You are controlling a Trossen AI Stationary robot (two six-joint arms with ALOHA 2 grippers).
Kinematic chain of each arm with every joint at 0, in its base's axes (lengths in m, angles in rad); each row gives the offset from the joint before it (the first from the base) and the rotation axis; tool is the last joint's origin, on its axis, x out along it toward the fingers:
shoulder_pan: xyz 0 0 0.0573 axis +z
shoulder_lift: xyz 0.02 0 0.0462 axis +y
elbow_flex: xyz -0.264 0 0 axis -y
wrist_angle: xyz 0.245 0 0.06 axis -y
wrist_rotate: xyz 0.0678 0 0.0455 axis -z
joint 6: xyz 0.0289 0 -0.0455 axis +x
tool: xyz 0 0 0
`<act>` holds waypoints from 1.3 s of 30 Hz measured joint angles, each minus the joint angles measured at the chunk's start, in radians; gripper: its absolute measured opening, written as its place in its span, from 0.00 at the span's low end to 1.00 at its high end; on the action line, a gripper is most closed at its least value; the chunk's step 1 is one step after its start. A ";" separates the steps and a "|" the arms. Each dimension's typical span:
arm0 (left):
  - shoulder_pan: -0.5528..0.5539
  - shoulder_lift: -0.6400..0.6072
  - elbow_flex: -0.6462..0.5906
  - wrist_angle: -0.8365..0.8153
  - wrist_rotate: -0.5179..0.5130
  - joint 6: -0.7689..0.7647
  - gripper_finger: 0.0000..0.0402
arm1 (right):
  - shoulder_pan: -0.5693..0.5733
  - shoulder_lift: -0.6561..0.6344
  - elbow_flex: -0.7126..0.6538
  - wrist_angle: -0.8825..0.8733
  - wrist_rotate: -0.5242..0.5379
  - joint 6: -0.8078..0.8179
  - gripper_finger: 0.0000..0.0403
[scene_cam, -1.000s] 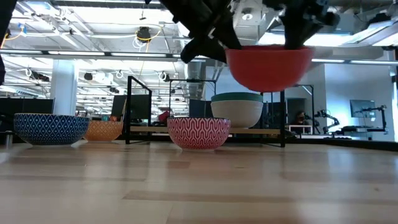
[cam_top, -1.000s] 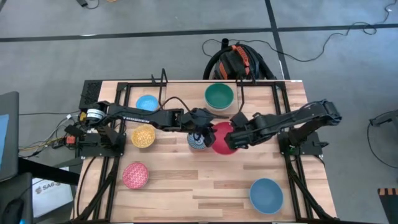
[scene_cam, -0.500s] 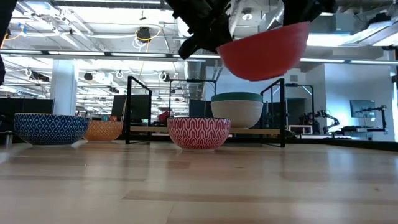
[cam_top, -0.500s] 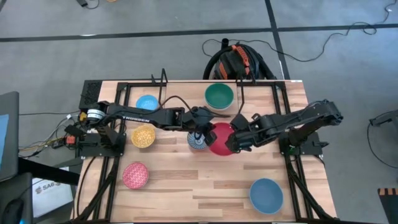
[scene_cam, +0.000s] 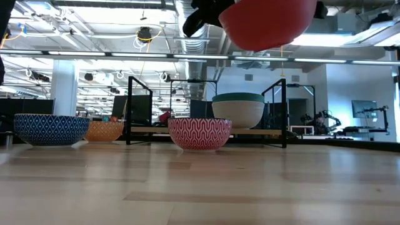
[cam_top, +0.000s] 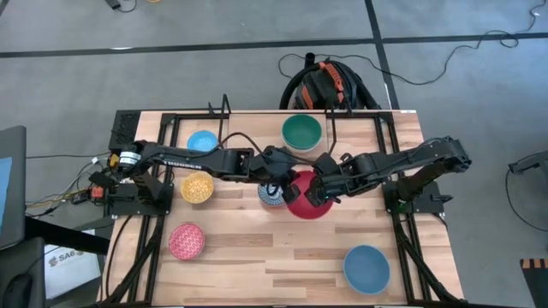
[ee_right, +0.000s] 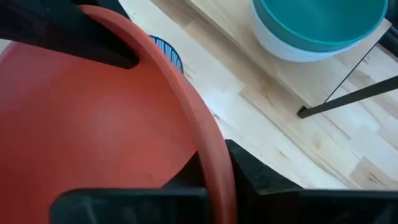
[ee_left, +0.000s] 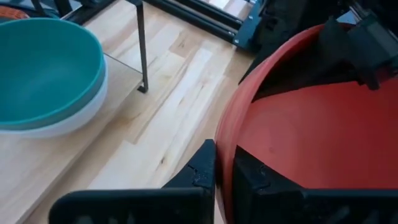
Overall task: Place and stack bowls onto a shelf
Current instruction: Stack the big red bowl on the big green bowl on the shelf
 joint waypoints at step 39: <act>0.192 -0.102 0.265 -0.481 -0.174 0.148 0.46 | -0.898 0.234 -0.022 0.616 -0.576 -1.141 0.10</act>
